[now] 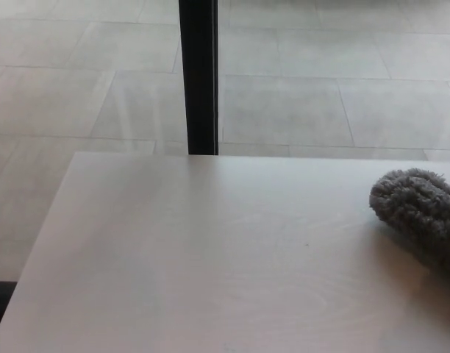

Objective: The robot uses its right hand to pick up the duster kept in the middle of the desk and use it to wipe the desk by swiping its surface twice

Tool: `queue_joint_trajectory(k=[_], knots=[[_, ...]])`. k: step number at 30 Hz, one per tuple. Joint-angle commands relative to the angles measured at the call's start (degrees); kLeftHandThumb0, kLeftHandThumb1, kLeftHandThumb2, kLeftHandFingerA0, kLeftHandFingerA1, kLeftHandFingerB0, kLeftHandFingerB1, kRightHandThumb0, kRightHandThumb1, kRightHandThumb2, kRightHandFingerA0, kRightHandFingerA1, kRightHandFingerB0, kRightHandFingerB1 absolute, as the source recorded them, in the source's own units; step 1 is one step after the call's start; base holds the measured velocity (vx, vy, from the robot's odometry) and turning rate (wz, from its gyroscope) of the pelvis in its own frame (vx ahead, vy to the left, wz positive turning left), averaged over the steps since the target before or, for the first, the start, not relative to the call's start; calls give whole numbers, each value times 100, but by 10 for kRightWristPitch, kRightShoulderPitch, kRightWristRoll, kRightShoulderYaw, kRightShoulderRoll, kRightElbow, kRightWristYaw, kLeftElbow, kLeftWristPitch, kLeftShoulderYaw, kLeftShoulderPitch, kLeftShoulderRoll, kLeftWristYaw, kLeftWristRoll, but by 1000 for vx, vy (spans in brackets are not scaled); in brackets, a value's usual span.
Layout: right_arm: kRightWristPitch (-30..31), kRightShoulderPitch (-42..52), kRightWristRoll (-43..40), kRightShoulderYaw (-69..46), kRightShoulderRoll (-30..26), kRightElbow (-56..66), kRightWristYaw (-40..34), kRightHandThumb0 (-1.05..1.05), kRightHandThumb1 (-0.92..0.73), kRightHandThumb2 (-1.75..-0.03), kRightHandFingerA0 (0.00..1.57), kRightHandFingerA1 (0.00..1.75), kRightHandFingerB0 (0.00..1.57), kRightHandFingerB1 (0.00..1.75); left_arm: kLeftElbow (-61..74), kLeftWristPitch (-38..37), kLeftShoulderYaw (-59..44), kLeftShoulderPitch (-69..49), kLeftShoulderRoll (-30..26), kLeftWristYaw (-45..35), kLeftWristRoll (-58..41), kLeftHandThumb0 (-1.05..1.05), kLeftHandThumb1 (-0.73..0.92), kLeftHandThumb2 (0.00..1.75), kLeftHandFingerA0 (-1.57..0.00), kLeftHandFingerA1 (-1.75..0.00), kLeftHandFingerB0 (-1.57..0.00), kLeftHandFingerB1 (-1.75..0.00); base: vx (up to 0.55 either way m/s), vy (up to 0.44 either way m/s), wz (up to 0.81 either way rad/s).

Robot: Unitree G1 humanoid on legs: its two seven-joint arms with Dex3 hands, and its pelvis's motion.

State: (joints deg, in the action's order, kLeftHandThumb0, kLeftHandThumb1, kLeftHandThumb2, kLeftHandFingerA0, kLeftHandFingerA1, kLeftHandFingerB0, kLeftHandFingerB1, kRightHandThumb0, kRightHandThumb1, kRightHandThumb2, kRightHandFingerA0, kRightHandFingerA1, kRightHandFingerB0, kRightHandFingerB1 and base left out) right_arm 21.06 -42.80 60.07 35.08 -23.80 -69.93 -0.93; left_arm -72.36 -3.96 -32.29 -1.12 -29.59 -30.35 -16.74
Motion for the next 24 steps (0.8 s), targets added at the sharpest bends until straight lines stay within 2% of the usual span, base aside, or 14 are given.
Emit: queue_joint_trajectory(k=[1,2,5,6,7,8,9,10,11,13,14,17,18,24], knots=[[-14,37,-53,-13,34,0,53,-50,-79,-65,74,130,50,49,5,-16,3,-10,-3,-10,-6,-57,91,72,-36,-61,-33,-44,0,0,0],[-19,35,-61,-19,40,11,52,-51,-82,-66,75,122,50,48,8,-13,2,-10,-2,-10,-8,-56,91,73,-35,-61,-33,-44,0,0,0],[-43,36,-78,-33,42,39,55,-46,-82,-67,73,125,51,49,3,-6,0,-6,-3,-5,-11,-56,92,71,-36,-59,-33,-42,0,0,0],[-52,37,-85,-39,42,48,51,-43,-82,-64,70,117,52,49,3,-8,-1,-6,-3,-4,-11,-57,91,72,-36,-60,-33,-42,0,0,0],[-61,39,-92,-44,40,56,54,-41,-83,-64,63,92,51,49,4,-10,1,-7,-3,-6,-10,-58,90,72,-34,-59,-31,-41,0,0,0],[-69,40,-98,-48,38,64,60,-41,-83,-64,63,92,51,49,5,-14,3,-9,-3,-8,-7,-58,90,72,-34,-59,-31,-41,0,0,0],[-72,39,-102,-51,41,65,64,-48,-81,-64,64,76,53,49,6,-15,4,-10,-4,-7,-6,-58,91,72,-34,-60,-32,-42,0,0,0],[-82,41,-134,-79,46,76,66,-59,-58,-95,53,70,28,53,6,-14,3,-10,-5,-5,-7,-58,91,71,-34,-59,-33,-42,0,0,0],[-86,43,-146,-92,48,81,67,-59,-58,-95,53,70,28,53,5,-14,3,-10,-5,-4,-7,-58,91,71,-34,-59,-33,-42,0,0,0],[-92,44,-165,-113,50,89,76,-71,-57,-92,45,67,5,34,4,-12,3,-9,-6,0,-6,-57,92,72,-35,-58,-33,-42,0,0,0],[-95,44,-173,-120,46,100,102,-96,-62,-93,0,15,0,0,4,-12,4,-8,-6,0,-5,-57,92,72,-34,-58,-32,-42,0,0,0],[-96,44,-170,-118,35,118,138,-102,-63,-98,0,12,0,1,3,-11,5,-8,-6,-2,-5,-57,92,72,-34,-58,-33,-43,0,0,0],[-98,45,-165,-114,30,125,143,-98,-72,-65,0,0,0,0,4,-11,7,-8,-7,-1,-3,-57,92,72,-35,-57,-33,-42,0,0,0],[-103,54,-194,-151,-4,183,150,-105,-78,-65,0,0,0,0,3,-22,13,-10,-6,0,1,-59,91,71,-32,-55,-32,-40,0,0,0]])
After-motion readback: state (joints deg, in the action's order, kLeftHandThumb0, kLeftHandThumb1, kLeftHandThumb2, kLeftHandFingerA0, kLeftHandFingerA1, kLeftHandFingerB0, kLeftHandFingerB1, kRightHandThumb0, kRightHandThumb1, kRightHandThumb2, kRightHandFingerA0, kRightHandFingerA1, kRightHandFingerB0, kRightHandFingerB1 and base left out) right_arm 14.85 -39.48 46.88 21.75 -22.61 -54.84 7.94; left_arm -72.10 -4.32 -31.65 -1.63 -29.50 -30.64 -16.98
